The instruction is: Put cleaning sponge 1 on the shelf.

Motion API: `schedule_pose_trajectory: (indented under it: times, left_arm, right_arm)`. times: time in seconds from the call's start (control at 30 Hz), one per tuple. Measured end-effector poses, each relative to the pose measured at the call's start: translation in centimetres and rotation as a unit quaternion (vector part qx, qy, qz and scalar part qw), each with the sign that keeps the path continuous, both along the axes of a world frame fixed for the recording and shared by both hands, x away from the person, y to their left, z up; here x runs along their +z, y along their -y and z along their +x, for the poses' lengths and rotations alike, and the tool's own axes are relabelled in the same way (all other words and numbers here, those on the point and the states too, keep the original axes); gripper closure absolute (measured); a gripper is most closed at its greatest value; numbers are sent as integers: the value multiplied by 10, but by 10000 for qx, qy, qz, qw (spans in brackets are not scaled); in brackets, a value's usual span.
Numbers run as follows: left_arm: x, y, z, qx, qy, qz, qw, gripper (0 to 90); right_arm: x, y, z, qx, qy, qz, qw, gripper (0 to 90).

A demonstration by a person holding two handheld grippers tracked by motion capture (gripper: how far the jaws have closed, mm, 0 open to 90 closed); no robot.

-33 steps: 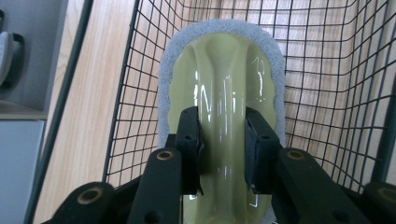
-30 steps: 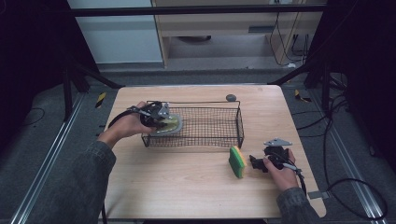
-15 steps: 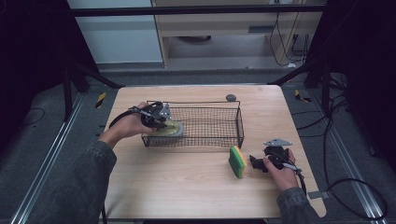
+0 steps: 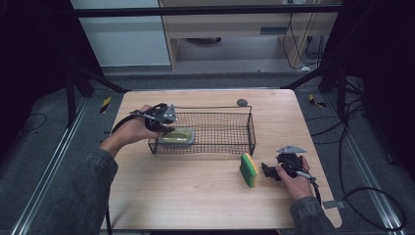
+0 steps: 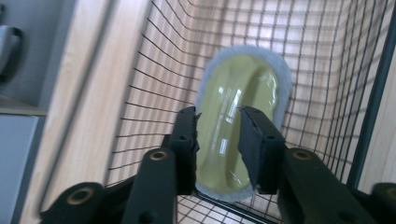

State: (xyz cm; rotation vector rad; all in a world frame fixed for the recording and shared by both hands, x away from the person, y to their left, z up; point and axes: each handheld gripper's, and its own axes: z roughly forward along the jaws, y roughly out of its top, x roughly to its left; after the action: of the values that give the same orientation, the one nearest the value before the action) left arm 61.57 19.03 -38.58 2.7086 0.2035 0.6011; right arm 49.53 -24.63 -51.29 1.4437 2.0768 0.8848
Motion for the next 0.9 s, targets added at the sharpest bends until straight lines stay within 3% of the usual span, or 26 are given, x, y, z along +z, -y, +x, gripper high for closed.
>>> schedule_pose_trajectory:
  times: [0.03, 0.07, 0.1, 0.23, 0.3, 0.37, 0.4, 0.5, 0.57, 0.6, 0.63, 0.67, 0.7, 0.73, 0.77, 0.8, 0.83, 0.87, 0.9]
  left_arm:
    - [6, -1, -2, 114, 55, -185, 9997, 625]
    - [6, -1, -2, 114, 55, -185, 9997, 609]
    - [10, -1, -3, 219, 102, -360, 9991, 583]
    - [17, 0, -8, 468, 253, -578, 9969, 499]
    - [18, 0, -9, 533, 271, -584, 9965, 435]
    - [19, 3, -14, 726, 415, -720, 9939, 337]
    - [19, 3, -14, 726, 415, -720, 9939, 291]
    - [22, 6, -22, 1004, 433, -906, 9899, 165]
    - [23, 7, -27, 1101, 443, -1023, 9876, 128]
    - [23, 7, -27, 1101, 443, -1023, 9876, 116]
    - [24, 7, -34, 1174, 447, -1178, 9851, 104]
    - [24, 7, -34, 1174, 447, -1178, 9851, 103]
    - [23, 8, -44, 1276, 508, -1358, 9812, 101]
    - [23, 8, -44, 1276, 508, -1358, 9812, 93]
    - [21, 6, -55, 1413, 488, -1575, 9761, 83]
    - [21, 6, -55, 1413, 488, -1575, 9761, 76]
    - [18, 2, -67, 1588, 486, -1881, 9680, 70]
    - [18, 2, -67, 1588, 486, -1881, 9680, 65]
    - [15, -1, -76, 1698, 492, -2008, 9635, 65]
  right_arm:
    - [0, 0, 0, 1, 0, -1, 10000, 10]
    - [0, 0, 0, 1, 0, -1, 10000, 10]
    - [0, 0, 0, 1, 0, -2, 10000, 10]
    - [0, 0, 0, -1, -5, 2, 10000, 10]
    - [0, 0, 0, -9, -8, 6, 10000, 9]
    - [0, 0, 0, -6, -2, 3, 10000, 9]
    - [0, 0, 0, -6, -2, 3, 10000, 9]
    - [0, 0, 0, -3, -3, -6, 10000, 9]
    - [0, 0, 0, -6, -4, -7, 10000, 9]
    - [0, 0, 0, -7, -5, -6, 10000, 8]
    - [0, 0, 0, -12, -5, 6, 10000, 8]
    - [0, 0, 0, -12, -5, 6, 10000, 8]
    - [0, 0, 0, -9, -4, -5, 10000, 8]
    - [0, 0, 0, -9, -4, -5, 10000, 8]
    - [0, 0, 0, -8, -6, -4, 10000, 8]
    - [0, 0, 0, -8, -6, -2, 10000, 9]
    - [0, 0, 0, -10, -6, 2, 10000, 8]
    - [0, 0, 0, -10, -6, 2, 10000, 8]
    - [0, 0, 0, -3, -6, 16, 10000, 9]
